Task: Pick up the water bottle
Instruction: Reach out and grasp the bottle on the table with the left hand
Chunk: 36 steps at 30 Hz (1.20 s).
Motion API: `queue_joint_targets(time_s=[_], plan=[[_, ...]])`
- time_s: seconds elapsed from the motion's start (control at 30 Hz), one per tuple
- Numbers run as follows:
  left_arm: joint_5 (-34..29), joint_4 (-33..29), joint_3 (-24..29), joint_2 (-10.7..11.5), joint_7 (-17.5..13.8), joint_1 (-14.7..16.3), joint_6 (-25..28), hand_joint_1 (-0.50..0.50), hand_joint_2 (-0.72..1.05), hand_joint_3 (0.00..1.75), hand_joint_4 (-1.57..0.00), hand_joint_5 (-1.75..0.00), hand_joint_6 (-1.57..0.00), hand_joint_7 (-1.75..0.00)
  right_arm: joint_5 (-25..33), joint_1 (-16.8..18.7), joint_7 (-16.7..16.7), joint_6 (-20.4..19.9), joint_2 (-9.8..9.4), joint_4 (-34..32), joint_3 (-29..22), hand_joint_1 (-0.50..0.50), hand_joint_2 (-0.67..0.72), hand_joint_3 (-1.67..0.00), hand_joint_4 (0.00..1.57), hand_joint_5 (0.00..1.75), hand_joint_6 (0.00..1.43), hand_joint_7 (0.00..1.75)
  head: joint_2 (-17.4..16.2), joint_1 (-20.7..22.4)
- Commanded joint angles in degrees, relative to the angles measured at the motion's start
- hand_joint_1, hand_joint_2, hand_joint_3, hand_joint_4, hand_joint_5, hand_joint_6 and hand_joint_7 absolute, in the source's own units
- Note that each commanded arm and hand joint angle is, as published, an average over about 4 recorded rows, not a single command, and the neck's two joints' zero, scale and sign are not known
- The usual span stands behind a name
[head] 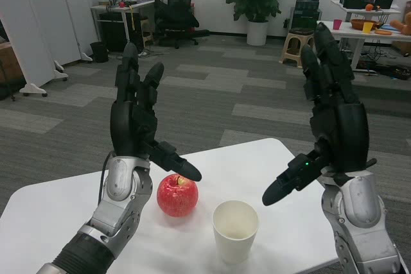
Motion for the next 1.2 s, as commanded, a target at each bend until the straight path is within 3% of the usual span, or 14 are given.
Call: queue_joint_targets(time_s=[0.03,0.1,0.2,0.3,0.47,0.83,1.07,1.2], plan=[[-0.42,0.33,0.17,0.28,0.24,0.49,-0.38,-0.50,-0.64,0.09,0.00,-0.51,0.00,0.00,-0.05,-0.21,0.81,1.12,0.11,0.10,-0.05,-0.46,0.66,0.00,0.00,0.00,0.00,0.00,-0.88,0.60],[-0.42,0.33,0.17,0.28,0.19,0.49,-0.38,-0.50,-0.64,0.09,0.00,-0.51,0.00,0.00,-0.08,-0.21,1.18,1.54,0.11,0.10,-0.05,-0.45,0.65,0.00,0.00,0.00,0.00,0.00,-2.13,1.66],[-0.42,0.33,0.17,0.28,0.17,0.49,-0.29,-0.50,-0.64,0.09,0.00,-0.51,0.00,0.00,-0.14,-0.21,2.34,2.61,0.11,0.10,-0.05,-0.42,0.60,0.00,0.00,0.00,0.00,0.00,-3.71,6.65],[-0.42,0.35,0.10,0.28,0.10,0.38,-0.05,-0.50,-0.64,0.09,0.00,-0.51,0.00,0.00,-0.12,-0.21,3.79,4.00,0.11,0.18,-0.03,-0.42,0.58,0.00,0.00,0.00,0.00,0.00,-5.02,14.23],[-0.38,0.42,-0.41,0.23,0.08,0.10,0.20,-0.50,-0.64,0.09,0.00,-0.51,0.00,0.00,-0.01,-0.21,4.63,3.80,0.06,0.93,0.96,-0.42,0.53,0.00,0.00,0.00,0.00,0.00,-9.41,31.13],[-0.25,0.88,-0.73,-0.08,0.17,-0.06,0.26,-0.50,-0.64,0.09,0.00,-0.51,0.00,0.00,1.22,-0.34,4.47,0.97,-0.38,4.21,1.79,-0.42,0.53,0.00,0.00,0.00,0.00,0.00,-12.48,50.65],[-0.34,1.21,-0.32,-0.08,0.13,0.32,0.24,-0.50,-0.64,0.09,0.00,-0.51,0.00,0.00,1.18,-0.43,4.10,0.46,-0.29,5.33,1.79,-0.42,0.53,0.00,0.00,0.00,0.00,0.00,-10.52,54.40],[-0.25,1.21,0.56,-0.08,0.17,0.93,-0.16,-0.50,-0.64,0.09,0.00,-0.51,0.00,0.00,1.09,-0.47,3.35,0.24,-0.11,5.77,1.71,-0.42,0.53,0.00,0.00,0.00,0.00,0.00,-11.12,55.85]])
